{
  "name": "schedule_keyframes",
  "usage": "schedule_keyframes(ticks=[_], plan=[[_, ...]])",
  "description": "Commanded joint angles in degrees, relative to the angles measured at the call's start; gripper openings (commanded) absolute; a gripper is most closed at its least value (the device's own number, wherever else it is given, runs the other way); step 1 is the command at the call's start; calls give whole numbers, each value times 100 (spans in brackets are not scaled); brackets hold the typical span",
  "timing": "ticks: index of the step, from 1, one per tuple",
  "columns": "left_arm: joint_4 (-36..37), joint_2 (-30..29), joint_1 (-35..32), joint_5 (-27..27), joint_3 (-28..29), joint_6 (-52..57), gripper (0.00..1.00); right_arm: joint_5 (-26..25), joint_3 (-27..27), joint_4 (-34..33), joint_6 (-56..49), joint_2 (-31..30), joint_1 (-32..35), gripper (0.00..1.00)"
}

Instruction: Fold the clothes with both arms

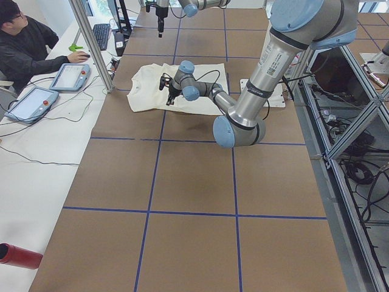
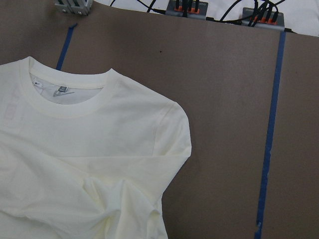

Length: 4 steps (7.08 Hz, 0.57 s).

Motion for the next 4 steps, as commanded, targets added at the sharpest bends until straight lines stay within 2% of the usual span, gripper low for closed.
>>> schedule_keyframes(ticks=[1, 2, 3, 4], plan=[[1, 12, 1, 45, 12, 76, 9, -16, 21, 0, 16, -9, 0, 100], [10, 3, 1, 45, 12, 85, 0, -25, 21, 0, 16, -9, 0, 100], [10, -6, 1, 54, -14, 85, 15, -25, 21, 0, 16, -9, 0, 100], [19, -14, 1, 150, -14, 311, 68, -25, 21, 0, 25, -9, 0, 100]])
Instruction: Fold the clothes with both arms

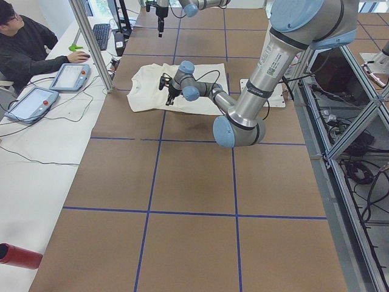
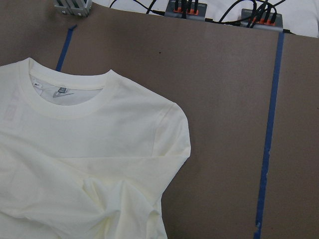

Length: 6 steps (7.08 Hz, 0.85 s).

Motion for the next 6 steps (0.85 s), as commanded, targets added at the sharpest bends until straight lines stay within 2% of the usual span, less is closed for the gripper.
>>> schedule_keyframes(ticks=[1, 6], plan=[[34, -28, -17, 167, 0, 994, 80, -2, 0, 0, 7, 0, 0, 100], [43, -11, -9, 203, 35, 1503, 80, -2, 9, 0, 43, -79, 0, 100]])
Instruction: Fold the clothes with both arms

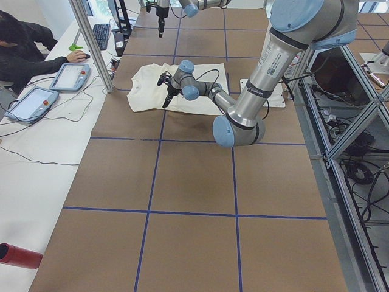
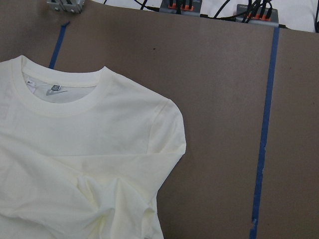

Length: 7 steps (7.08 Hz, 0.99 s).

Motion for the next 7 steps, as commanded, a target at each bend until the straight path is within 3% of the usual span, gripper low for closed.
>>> schedule_keyframes(ticks=[1, 5, 6, 7], plan=[[-4, 1, 25, 217, 33, 179, 79, -9, 29, 0, 7, -37, 0, 100], [-12, -17, 174, 333, 165, 233, 71, -9, 64, 0, 7, -81, 0, 100], [-4, -26, 201, 333, 165, 224, 61, -9, 82, 0, 7, -90, 0, 100], [-4, -26, 201, 333, 157, 224, 35, -9, 82, 0, 7, -90, 0, 100]])
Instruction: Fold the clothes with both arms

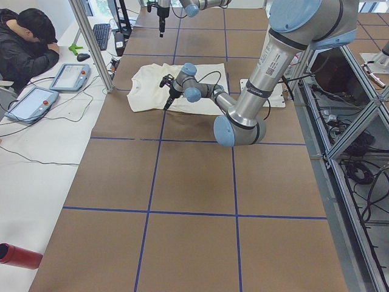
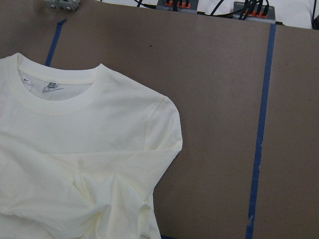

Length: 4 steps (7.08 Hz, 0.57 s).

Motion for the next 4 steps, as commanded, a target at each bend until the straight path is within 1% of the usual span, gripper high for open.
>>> schedule_keyframes(ticks=[1, 4], plan=[[-7, -12, 16, 7, -20, -2, 18, 0, 16, 0, 9, -5, 0, 100], [-24, -3, -19, 166, -20, 103, 18, 0, 60, 0, 9, -14, 0, 100]])
